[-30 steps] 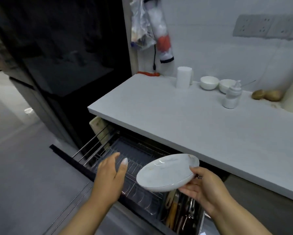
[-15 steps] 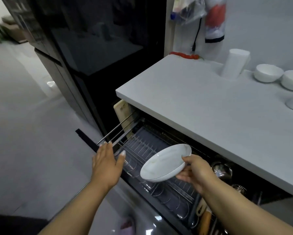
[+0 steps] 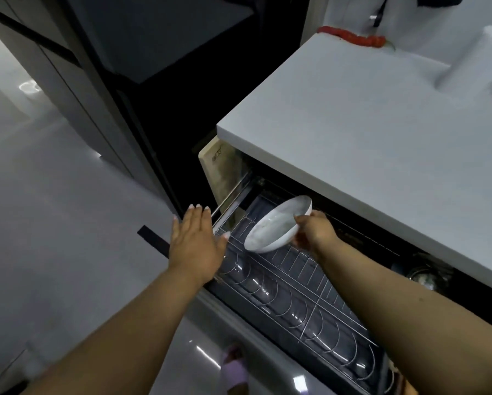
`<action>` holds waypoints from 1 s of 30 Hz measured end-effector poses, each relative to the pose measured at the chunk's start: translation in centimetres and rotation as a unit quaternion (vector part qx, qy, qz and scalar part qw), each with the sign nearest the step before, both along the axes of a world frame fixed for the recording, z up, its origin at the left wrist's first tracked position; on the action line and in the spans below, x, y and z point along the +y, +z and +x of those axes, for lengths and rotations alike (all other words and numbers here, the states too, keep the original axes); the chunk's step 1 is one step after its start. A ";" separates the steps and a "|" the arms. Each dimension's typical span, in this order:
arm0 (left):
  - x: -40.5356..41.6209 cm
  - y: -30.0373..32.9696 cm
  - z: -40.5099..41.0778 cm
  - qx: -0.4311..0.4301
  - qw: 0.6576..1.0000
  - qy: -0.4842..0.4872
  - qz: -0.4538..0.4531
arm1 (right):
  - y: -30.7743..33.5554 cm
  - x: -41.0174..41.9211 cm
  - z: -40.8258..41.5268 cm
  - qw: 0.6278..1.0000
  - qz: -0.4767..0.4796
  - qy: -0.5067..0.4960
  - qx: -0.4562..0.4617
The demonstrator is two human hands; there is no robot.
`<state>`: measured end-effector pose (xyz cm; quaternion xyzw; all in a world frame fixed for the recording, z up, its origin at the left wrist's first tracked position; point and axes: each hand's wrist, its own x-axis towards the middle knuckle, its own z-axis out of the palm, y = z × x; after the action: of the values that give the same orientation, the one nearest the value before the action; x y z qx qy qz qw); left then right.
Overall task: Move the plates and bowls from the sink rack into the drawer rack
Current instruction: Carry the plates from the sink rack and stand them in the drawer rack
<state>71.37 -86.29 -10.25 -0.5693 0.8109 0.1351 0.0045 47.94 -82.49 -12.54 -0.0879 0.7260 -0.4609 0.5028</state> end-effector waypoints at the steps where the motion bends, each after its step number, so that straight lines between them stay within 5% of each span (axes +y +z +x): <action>1: -0.4 -0.5 0.0 -0.005 1.000 -0.006 0.002 | -0.6 -1.0 0.0 1.000 0.002 0.001 0.007; 18: -1.4 -3.4 0.7 0.020 1.000 -0.015 -0.019 | -9.5 -10.9 -2.3 0.990 0.054 0.040 0.122; 30: -1.4 -3.3 0.6 0.030 0.999 -0.010 -0.012 | -6.8 -14.4 -0.4 0.970 0.121 0.108 0.183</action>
<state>72.01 -87.70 -13.58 -0.5569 0.8179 0.1424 -0.0256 47.58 -96.92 -19.35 -0.1876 0.8422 -0.2885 0.4150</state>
